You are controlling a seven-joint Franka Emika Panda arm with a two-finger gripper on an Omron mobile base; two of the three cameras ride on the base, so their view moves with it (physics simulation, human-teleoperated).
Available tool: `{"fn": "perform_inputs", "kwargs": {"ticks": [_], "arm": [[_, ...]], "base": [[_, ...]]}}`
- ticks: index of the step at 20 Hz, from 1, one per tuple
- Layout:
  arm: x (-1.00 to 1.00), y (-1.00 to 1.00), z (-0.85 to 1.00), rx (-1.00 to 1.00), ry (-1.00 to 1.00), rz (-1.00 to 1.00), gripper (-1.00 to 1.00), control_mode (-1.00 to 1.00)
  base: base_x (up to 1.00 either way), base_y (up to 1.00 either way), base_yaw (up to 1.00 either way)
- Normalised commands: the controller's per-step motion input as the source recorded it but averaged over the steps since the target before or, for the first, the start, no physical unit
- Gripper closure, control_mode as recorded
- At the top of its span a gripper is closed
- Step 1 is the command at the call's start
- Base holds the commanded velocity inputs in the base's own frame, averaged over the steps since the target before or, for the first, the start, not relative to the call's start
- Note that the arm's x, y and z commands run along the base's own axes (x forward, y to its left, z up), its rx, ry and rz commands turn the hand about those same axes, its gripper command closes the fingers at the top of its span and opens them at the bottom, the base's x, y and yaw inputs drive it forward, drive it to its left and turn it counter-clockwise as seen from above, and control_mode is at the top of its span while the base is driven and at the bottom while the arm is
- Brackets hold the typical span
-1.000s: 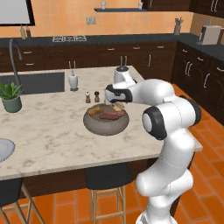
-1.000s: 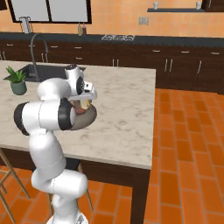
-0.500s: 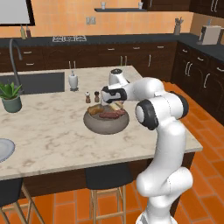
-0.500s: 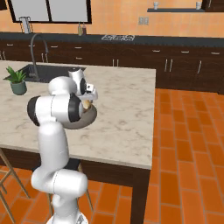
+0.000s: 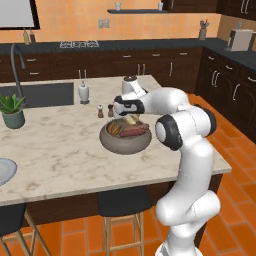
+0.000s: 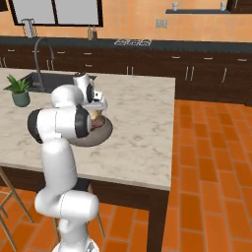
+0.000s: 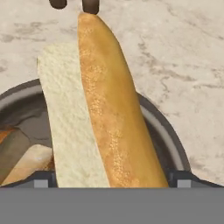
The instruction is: Place one bun and one sausage from the bowl on each plate.
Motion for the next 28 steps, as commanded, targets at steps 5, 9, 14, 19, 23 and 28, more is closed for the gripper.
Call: {"fn": "perform_inputs", "kwargs": {"ticks": [5,9,14,19,23,28], "arm": [[-0.83,-0.25,1.00,0.07,-0.09,0.00,1.00,-1.00],[-1.00,-0.40,0.84,0.06,0.01,-0.02,1.00,-1.00],[-1.00,-0.18,0.45,0.04,0.12,-0.06,1.00,-1.00],[-1.00,0.00,0.07,0.01,0.15,-0.07,1.00,-1.00],[-1.00,0.00,0.09,0.00,0.22,-0.07,1.00,-1.00],[-0.45,0.00,0.01,0.00,0.18,-0.03,1.00,1.00]], "base": [[0.00,0.00,0.00],[0.00,0.00,0.00],[0.00,0.00,0.00],[0.00,0.00,0.00],[0.00,0.00,0.00],[-0.04,0.01,0.00]]}}
